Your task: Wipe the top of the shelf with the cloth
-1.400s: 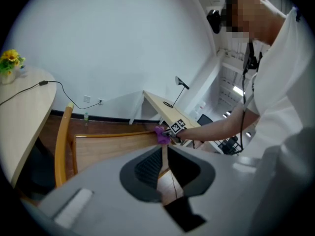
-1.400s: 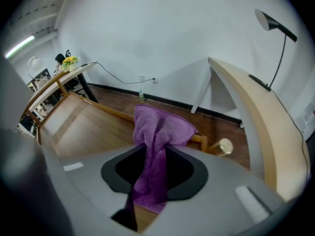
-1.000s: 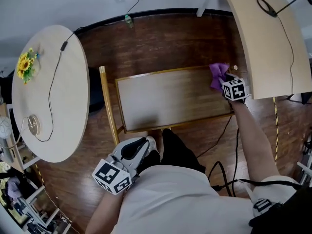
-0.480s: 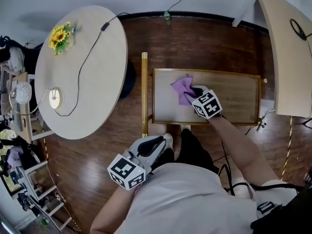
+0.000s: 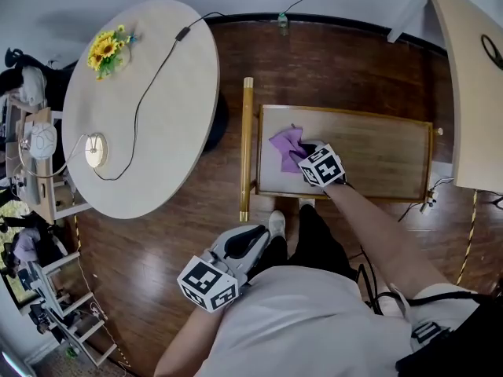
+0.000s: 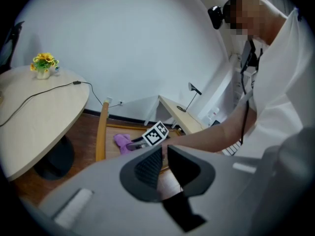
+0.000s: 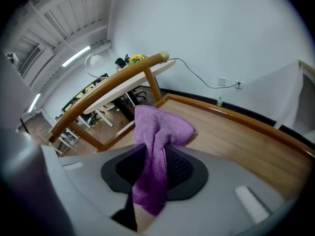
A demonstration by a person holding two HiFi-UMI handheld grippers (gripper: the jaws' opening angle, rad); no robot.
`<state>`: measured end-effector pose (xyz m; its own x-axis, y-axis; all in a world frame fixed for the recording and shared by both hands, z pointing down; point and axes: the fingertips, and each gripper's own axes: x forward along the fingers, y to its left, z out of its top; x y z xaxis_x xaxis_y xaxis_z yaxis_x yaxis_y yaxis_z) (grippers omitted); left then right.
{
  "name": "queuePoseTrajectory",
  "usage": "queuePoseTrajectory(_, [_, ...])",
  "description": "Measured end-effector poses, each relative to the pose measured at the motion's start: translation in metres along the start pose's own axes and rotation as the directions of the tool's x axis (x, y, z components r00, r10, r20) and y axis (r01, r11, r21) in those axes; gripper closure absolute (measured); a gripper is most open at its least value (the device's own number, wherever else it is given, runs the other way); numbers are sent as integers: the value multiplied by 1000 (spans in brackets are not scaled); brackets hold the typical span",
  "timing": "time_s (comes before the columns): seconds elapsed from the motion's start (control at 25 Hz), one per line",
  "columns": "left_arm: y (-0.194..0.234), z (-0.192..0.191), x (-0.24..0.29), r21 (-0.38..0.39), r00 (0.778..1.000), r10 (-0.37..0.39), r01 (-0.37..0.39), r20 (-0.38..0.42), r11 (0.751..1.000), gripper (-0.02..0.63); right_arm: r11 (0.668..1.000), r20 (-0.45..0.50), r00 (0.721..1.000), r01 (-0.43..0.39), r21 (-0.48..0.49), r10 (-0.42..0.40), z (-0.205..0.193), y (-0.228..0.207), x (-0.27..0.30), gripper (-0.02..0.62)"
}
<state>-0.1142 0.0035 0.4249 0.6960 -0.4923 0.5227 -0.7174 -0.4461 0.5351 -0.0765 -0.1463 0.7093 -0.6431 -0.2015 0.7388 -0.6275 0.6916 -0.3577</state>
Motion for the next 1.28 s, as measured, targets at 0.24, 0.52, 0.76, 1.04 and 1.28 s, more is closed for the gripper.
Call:
queuePoseTrajectory(0.24, [-11,6,18,28,997,-77,77,-21,997,555,982,-25,987,158,101,-157,-56,-81,-76,483])
queuePoseTrajectory(0.52, [-31,13,45,71,983,-166,172,-82,982,555,914,-134,922,381,137,-364,-146,-180,-184,483])
queuePoseTrajectory(0.76, [-45,13,63,91,970,-206,219,-129,972,555,810,-284,804,572,131,-522,-224,-259,-282,483])
queuePoseTrajectory(1.04, [-52,9,68,96,965,-221,236,-143,967,554,766,-353,738,637,82,-576,-248,-284,-318,483])
queuePoseTrajectory(1.28, [-53,14,59,102,968,-229,240,-107,965,555,812,-190,831,553,187,-522,-187,-217,-285,483])
